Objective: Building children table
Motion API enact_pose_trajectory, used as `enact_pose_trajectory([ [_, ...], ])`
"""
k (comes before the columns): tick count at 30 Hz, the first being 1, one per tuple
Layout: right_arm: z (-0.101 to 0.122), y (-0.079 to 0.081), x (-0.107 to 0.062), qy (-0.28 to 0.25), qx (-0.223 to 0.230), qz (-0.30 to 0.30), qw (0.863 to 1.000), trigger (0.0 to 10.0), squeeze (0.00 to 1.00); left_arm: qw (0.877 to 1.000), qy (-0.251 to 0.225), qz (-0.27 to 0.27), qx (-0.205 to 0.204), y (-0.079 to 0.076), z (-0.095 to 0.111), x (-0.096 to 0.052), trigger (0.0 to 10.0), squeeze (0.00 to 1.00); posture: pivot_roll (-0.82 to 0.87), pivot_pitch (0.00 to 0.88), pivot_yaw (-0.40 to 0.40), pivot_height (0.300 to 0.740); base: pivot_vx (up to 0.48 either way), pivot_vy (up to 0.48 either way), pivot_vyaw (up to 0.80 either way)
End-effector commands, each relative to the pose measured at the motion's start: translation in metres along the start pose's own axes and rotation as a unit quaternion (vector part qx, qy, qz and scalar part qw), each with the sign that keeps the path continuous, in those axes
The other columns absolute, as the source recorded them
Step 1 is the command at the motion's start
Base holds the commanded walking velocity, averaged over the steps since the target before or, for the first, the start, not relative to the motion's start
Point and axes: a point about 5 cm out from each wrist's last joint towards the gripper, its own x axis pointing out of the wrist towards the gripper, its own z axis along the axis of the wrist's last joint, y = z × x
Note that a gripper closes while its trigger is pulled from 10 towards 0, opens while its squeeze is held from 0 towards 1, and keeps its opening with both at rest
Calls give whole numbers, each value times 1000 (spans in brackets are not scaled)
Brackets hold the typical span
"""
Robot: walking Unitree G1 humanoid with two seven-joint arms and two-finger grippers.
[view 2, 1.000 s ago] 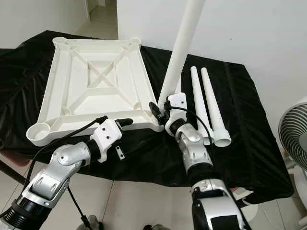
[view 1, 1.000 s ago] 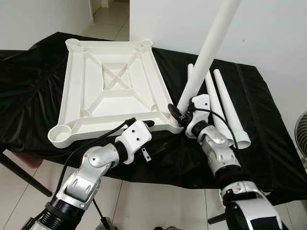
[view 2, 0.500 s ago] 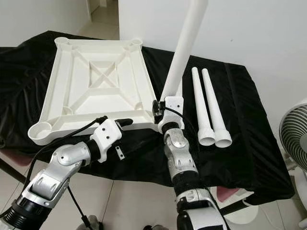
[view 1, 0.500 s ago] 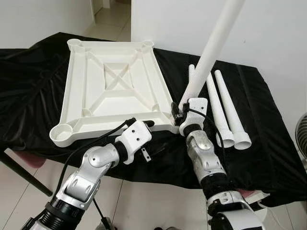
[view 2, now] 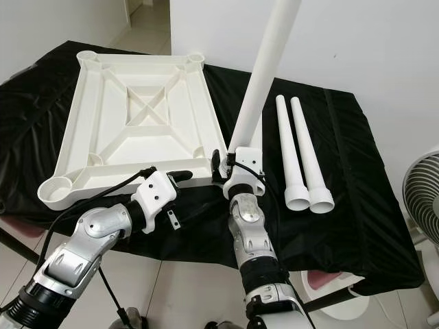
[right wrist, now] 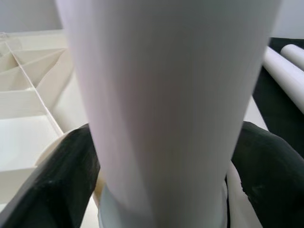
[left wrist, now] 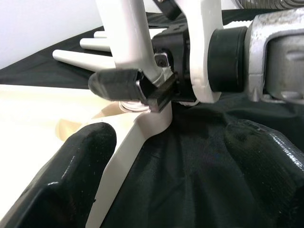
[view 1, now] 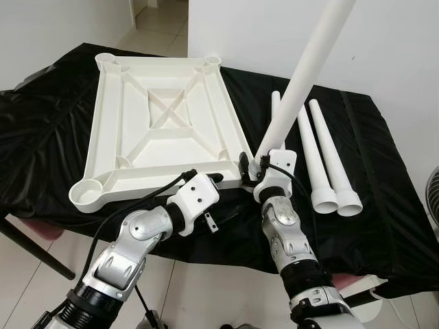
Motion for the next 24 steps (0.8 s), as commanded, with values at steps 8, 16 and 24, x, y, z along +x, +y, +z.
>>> enact_pose_trajectory([
  [8,13,-8,7,5,4,134,991,10000,0,1000,-4,-15,5,-4,2,2,10000,0,210,57,-96,740,0,0,0],
  [16,20,-16,13,13,-15,199,980,10000,0,1000,-4,-13,3,-5,3,1,10000,0,218,64,-102,740,0,0,0],
  [24,19,-24,20,31,-57,236,970,4824,0,1000,-2,-8,2,-6,3,-1,10000,0,233,77,-106,740,0,0,0],
])
